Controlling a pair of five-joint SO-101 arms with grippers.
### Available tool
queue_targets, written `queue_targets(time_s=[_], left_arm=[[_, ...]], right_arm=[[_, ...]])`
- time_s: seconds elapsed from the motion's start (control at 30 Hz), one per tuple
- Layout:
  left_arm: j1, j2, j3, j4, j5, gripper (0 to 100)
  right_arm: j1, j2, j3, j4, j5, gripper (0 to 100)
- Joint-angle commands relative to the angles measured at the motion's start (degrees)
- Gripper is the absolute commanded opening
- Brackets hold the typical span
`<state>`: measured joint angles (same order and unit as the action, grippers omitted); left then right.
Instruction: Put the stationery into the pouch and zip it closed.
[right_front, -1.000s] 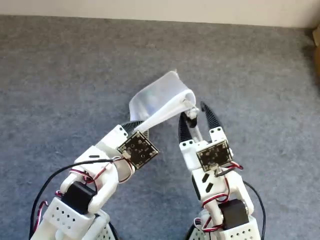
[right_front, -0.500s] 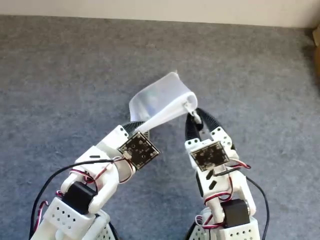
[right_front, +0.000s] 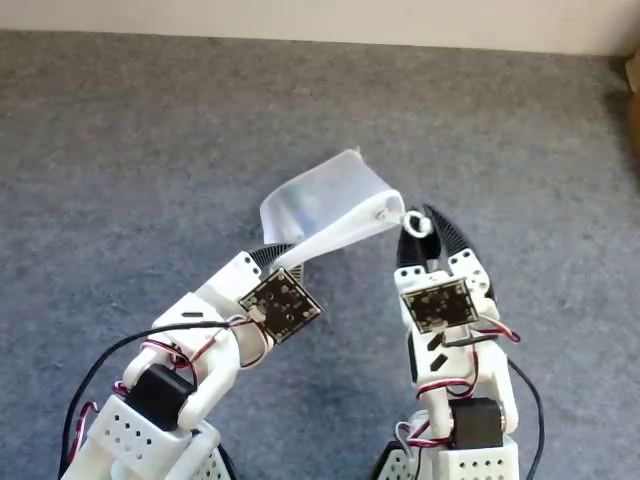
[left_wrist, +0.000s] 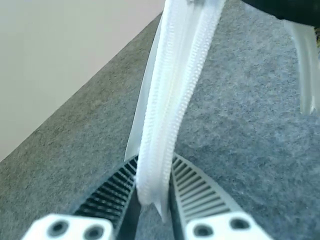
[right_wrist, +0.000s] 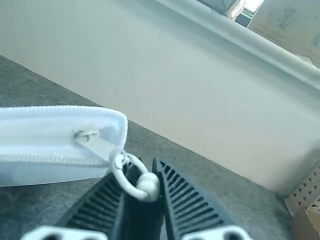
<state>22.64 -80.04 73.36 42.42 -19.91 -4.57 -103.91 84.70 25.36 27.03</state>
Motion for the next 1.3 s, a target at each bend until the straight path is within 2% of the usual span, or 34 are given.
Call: queue_targets(time_s=[0.0, 0.13, 0.37, 0.47, 0.63, 0.9, 1.0, 1.17, 1.27], left_arm=[[-1.5, -1.4, -1.2, 0.1, 0.8, 1], [-1.5, -1.4, -1.2, 0.1, 0.8, 1], [-1.5, -1.4, -1.2, 0.1, 0.8, 1], [-1.5, -1.4, -1.2, 0.1, 0.8, 1], [-1.6, -1.4, -1.3, 0.0, 0.4, 1], [-1.8, -1.5, -2.9, 0.2, -5.3, 1], [-1.7, -1.5, -5.2, 3.4, -7.8, 1], [-1.4, -1.4, -10.2, 14.3, -11.2, 1], [-1.4, -1.4, -12.0, 20.0, -13.4, 6]], right_arm=[[4.7, 0.0, -0.9, -3.8, 0.4, 0.5], [7.0, 0.0, -0.9, -4.3, 0.4, 0.5], [6.4, 0.0, -0.9, -4.0, 0.4, 1.0], [3.4, -0.4, -0.7, -3.9, 0.4, 4.7], [-1.2, -0.6, -0.9, 1.1, 0.4, 23.2], [-10.3, -0.7, -6.1, 10.9, 0.8, 23.6], [-12.4, -0.7, -9.7, 16.3, 0.9, 23.6], [-13.1, -0.7, -16.1, 23.2, 0.9, 23.6], [-13.1, -0.7, -20.0, 28.7, 0.9, 23.6]])
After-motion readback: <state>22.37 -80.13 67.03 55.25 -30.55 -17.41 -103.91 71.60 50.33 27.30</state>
